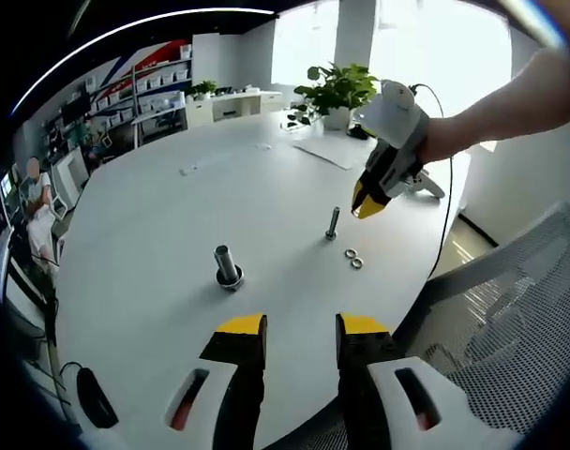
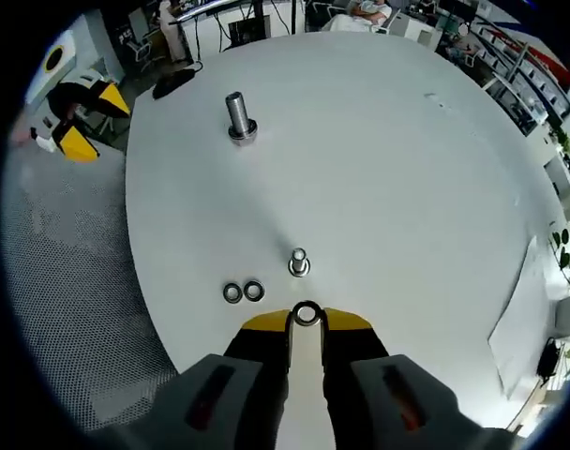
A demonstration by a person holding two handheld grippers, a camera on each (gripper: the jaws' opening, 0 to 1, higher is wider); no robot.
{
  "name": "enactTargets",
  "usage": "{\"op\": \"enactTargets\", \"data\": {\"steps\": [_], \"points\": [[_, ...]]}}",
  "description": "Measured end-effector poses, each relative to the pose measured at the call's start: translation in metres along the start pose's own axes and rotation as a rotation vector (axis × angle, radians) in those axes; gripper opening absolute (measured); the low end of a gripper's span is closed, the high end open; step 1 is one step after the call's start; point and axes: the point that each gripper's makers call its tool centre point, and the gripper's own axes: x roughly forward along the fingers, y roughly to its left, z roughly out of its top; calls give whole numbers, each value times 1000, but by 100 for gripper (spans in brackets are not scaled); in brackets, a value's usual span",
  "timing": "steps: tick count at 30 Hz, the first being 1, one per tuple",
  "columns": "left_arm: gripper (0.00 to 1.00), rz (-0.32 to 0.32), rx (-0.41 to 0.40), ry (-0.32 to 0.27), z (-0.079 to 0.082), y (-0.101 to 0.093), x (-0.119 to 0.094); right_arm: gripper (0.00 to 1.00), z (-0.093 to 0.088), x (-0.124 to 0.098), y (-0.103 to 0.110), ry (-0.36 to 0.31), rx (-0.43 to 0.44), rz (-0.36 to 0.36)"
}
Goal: Place the washer onto the threaded stud by aligning its center hole with the stud, sliding it down to the base, and recovering from edge contact or off-axis alignment until the washer reaches the visible bottom stop.
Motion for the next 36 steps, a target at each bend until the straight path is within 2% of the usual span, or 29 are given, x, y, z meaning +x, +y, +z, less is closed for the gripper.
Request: {"op": "enactTargets", "data": {"steps": [10, 20, 24, 36], "points": [[28, 0, 12, 7, -1, 0, 1, 13, 14, -9, 2, -10, -37, 6], [28, 0, 14, 7, -1, -2, -1, 13, 37, -9, 6, -31, -92, 11], [28, -3, 16, 9, -2, -2, 0, 13, 36, -4, 9, -5, -127, 13], [28, -13, 29, 11, -2, -7, 0, 13, 35, 0, 5, 14, -136, 5]]}}
